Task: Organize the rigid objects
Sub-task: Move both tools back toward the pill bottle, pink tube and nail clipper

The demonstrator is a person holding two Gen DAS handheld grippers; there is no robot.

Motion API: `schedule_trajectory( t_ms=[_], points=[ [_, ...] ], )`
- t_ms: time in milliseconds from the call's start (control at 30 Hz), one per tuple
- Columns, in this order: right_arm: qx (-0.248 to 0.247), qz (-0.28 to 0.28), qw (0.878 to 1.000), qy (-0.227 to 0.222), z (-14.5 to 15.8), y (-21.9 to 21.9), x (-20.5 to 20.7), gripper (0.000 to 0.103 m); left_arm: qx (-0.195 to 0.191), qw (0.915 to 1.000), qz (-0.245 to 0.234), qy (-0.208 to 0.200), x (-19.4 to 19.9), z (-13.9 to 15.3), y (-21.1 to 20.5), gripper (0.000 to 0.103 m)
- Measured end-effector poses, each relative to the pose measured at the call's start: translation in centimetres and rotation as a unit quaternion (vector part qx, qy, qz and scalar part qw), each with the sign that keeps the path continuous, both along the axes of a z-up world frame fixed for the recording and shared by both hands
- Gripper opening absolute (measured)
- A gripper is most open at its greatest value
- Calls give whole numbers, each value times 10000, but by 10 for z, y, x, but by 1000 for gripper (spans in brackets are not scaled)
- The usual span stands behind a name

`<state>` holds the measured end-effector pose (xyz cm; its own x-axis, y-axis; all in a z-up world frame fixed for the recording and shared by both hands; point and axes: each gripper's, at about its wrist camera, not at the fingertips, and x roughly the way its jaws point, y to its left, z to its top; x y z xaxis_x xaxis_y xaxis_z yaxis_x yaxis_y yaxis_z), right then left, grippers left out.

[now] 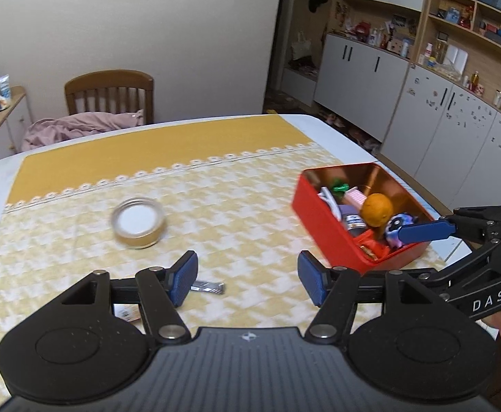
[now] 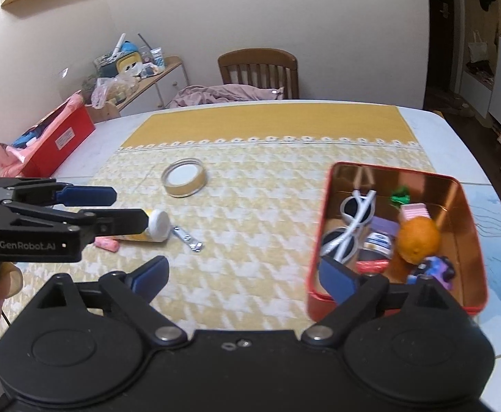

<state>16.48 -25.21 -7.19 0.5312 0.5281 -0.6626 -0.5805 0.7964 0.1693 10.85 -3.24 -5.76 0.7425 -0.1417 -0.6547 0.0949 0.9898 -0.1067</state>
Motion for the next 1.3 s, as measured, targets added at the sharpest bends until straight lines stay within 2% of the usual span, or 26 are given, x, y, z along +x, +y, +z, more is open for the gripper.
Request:
schedule_trajectory(
  t_ms=[233,700,1033,1300],
  points=[
    [-51,279,9994,-200,0,32,-5,100,-18,9991,435,-6,-17,-5,36,82],
    [-555,735,9951,-358,-22,89,10,100,112,9929,1120,377,-26,-48,91,82],
    [-1005,1191,9872,-340,-42,118,22,88,275,9901,1215,650,-20,-83,100,82],
    [-1233,1428,9817,-244,-58,134,36,77,352,9882,1343,642,-16,-94,101,82]
  ],
)
